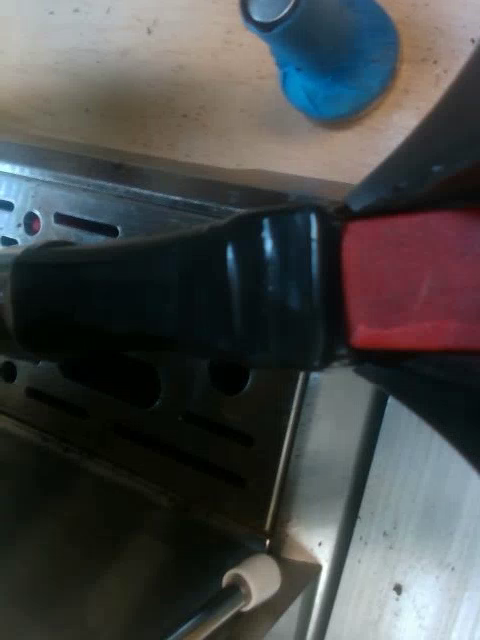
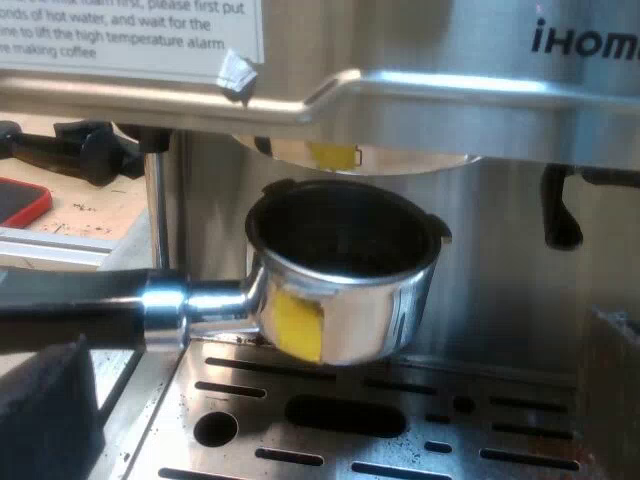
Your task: Put the handle in the coffee machine
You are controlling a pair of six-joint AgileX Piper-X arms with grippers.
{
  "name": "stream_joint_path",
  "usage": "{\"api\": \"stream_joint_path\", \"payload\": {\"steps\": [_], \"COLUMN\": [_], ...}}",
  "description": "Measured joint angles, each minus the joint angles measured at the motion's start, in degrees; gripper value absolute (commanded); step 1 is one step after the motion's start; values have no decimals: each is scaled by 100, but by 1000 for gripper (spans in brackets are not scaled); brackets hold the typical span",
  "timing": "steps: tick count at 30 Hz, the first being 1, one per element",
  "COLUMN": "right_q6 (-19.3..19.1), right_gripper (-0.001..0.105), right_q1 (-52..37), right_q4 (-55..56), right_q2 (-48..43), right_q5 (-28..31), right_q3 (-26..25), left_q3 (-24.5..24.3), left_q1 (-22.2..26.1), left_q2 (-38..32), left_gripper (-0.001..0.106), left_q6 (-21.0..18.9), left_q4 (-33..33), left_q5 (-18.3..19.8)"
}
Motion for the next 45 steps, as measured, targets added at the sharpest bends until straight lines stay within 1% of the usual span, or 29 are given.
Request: {"api": "stream_joint_path", "payload": {"steps": [2, 12, 15, 20, 27, 32, 41, 44, 45], "right_q6": [0, 0, 0, 0, 0, 0, -84, -294, -298], "right_gripper": [103, 103, 103, 103, 103, 103, 103, 103, 103], "right_q1": [0, 0, 0, 0, 0, 0, 0, 0, 0], "right_q4": [0, 0, 0, 0, 0, -52, -452, -585, -600], "right_q2": [0, 0, 0, 0, 0, 83, 412, 409, 409], "right_q5": [0, 0, 0, 0, 0, 0, 0, 0, 0], "right_q3": [0, 0, 0, 0, 0, 0, 0, 0, 0], "left_q3": [0, 0, -62, -341, -372, -372, -372, -372, -372], "left_q1": [0, 0, 0, 0, -21, -127, -125, -125, -125], "left_q2": [0, 0, 0, 5, 5, 5, 5, 5, 5], "left_gripper": [0, 0, 0, 0, 0, 0, 0, 0, 0], "left_q6": [-75, -80, -80, -89, -89, -89, -105, -120, -123], "left_q4": [-25, -40, -40, -59, -30, -33, -33, -33, -33], "left_q5": [30, 33, 33, 39, 80, 80, 80, 80, 80]}}
